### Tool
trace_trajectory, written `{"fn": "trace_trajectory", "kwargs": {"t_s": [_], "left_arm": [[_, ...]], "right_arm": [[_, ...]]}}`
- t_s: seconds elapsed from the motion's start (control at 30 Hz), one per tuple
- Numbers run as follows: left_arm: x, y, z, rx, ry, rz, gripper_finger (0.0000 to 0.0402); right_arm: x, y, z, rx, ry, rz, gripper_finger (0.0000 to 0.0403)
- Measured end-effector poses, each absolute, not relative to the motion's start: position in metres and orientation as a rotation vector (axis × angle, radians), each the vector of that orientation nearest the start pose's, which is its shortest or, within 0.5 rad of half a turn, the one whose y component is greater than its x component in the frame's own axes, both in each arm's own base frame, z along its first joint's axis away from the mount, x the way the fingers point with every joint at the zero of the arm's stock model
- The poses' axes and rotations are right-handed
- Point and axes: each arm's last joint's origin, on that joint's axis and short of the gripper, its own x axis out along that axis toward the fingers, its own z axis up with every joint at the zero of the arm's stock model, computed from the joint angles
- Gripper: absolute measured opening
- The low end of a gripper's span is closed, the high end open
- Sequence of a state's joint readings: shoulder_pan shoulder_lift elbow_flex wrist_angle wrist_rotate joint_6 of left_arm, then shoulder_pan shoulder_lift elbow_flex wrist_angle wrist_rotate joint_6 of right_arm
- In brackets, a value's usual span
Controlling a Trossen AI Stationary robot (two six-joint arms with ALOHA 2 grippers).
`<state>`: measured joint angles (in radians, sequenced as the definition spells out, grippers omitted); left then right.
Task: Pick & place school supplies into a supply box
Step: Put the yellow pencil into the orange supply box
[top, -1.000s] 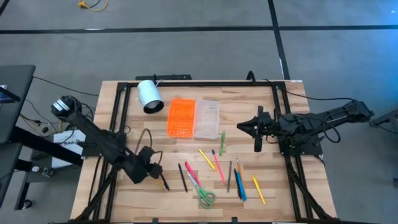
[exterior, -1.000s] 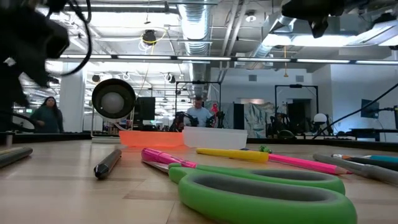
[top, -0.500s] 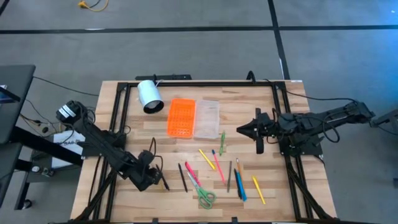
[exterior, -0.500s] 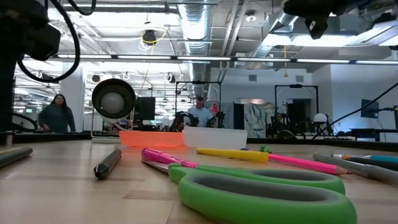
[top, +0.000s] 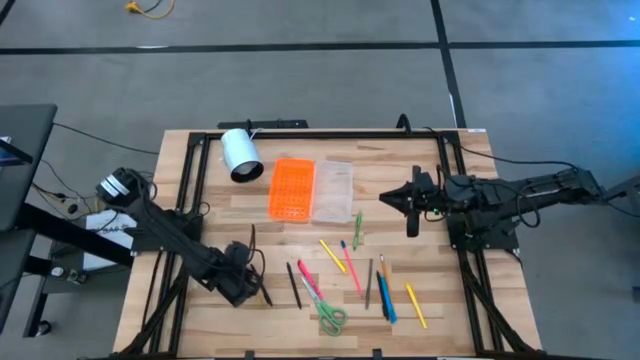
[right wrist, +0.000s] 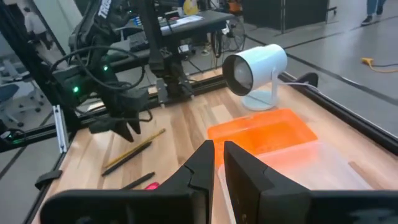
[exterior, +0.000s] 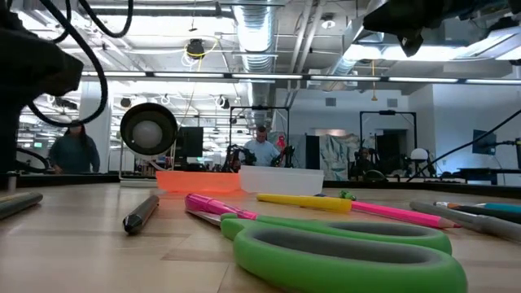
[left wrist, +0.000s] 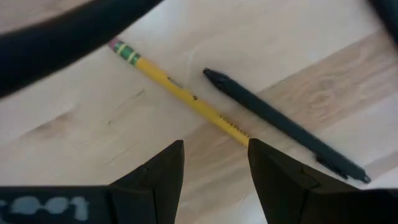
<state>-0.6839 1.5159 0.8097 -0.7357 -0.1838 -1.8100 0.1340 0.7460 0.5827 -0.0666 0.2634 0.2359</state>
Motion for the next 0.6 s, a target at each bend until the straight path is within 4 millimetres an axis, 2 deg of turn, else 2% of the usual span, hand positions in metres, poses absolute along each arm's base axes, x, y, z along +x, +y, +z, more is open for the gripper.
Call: {"fn": "trace_trajectory", "kwargs": {"t_s": [0.33, 0.6], "left_arm": [[0.206, -0.158, 0.137, -0.943, 1.155, 0.793, 0.0169], [0.205, -0.158, 0.136, -0.915, 1.193, 0.794, 0.0169]], "right_arm": [[0.170, 0.015, 0.280, 0.189, 0.211, -0.154, 0.0031], [0.170, 0.015, 0.279, 0.188, 0.219, -0.155, 0.0031]]}}
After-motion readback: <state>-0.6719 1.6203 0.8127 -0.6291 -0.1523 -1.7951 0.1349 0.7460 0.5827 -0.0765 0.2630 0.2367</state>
